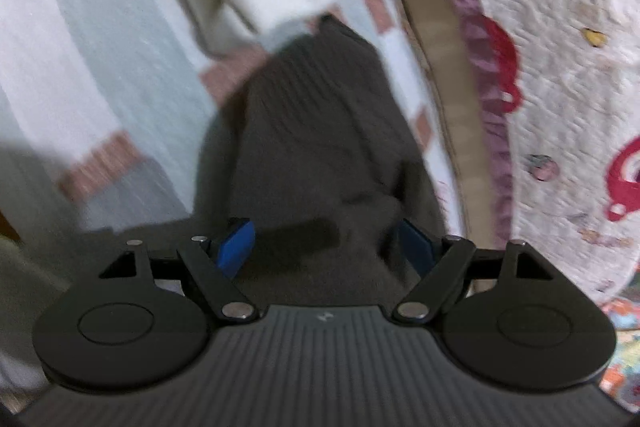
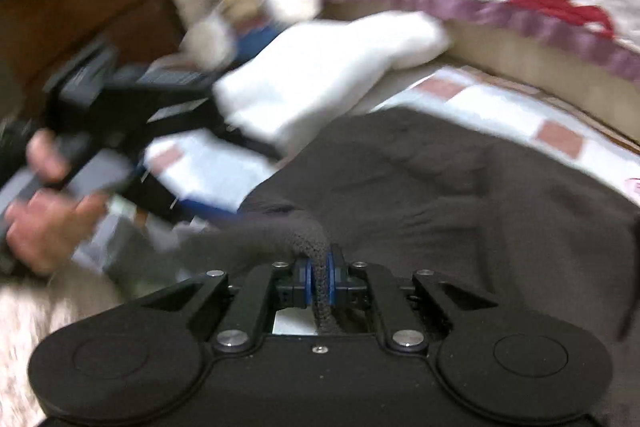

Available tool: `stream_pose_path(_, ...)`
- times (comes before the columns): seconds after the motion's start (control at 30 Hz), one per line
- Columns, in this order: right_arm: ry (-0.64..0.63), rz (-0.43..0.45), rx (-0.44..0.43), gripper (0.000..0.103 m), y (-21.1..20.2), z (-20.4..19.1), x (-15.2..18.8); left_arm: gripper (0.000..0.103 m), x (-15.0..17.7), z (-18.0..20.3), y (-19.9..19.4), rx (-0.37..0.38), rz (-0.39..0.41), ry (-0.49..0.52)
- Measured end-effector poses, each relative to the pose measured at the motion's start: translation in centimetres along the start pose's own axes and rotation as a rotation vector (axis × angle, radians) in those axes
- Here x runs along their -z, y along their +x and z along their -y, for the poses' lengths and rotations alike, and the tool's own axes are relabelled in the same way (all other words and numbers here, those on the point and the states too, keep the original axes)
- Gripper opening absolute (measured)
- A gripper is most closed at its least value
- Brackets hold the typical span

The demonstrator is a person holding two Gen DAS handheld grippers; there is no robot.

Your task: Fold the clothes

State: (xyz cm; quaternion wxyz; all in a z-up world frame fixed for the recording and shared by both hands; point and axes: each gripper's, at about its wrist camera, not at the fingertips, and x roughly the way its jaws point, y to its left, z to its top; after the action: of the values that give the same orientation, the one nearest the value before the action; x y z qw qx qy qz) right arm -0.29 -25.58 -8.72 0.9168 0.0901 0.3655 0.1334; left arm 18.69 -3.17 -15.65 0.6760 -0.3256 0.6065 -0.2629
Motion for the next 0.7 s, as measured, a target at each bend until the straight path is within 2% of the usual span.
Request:
stream_pose_path(0.13, 0.081, 0.046, -0.021, 0.008, -1.6, 1.0, 0.4, 0.084, 2.3, 1.1, -1.8, 0.06, 0.021, -0.008)
stream_pose_path(0.27, 0.099, 0.083, -0.039, 0.008, -2.0, 0.6, 0.9, 0.086, 4.4, 0.8, -1.4, 0.124, 0.0, -0.108)
stream_pose_path(0.33, 0.101, 0.096, -0.035, 0.008, -1.8, 0.6, 0.7, 0.09, 4.9, 0.8, -0.3, 0.138, 0.002, -0.163)
stream_pose_path(0.37, 0.112, 0.101, -0.046, 0.008, -1.9, 0.6, 0.7, 0.095, 5.1, 0.7, 0.4, 0.127, 0.016, -0.201)
stream_pose_path(0.47, 0.161, 0.118, -0.085, 0.009, -2.2, 1.0, 0.8, 0.097, 5.2, 0.2, 2.3, 0.035, 0.078, -0.357)
stream_pose_path(0.5, 0.183, 0.123, -0.099, 0.009, -2.5, 1.2, 0.8, 0.097, 5.2, 0.0, 3.0, 0.007, 0.072, -0.395)
stream_pose_path(0.57, 0.239, 0.134, -0.141, 0.009, -3.1, 1.8, 1.1, 0.097, 5.1, 0.4, 4.4, 0.027, 0.035, -0.39)
stream_pose_path(0.63, 0.235, 0.145, -0.152, 0.009, -3.8, 2.0, 1.5, 0.09, 5.1, 1.5, 5.3, 0.068, 0.008, -0.3)
stream_pose_path(0.7, 0.23, 0.16, -0.175, 0.009, -4.5, 2.2, 2.0, 0.04, 5.4, 3.2, 5.5, 0.052, 0.056, -0.16)
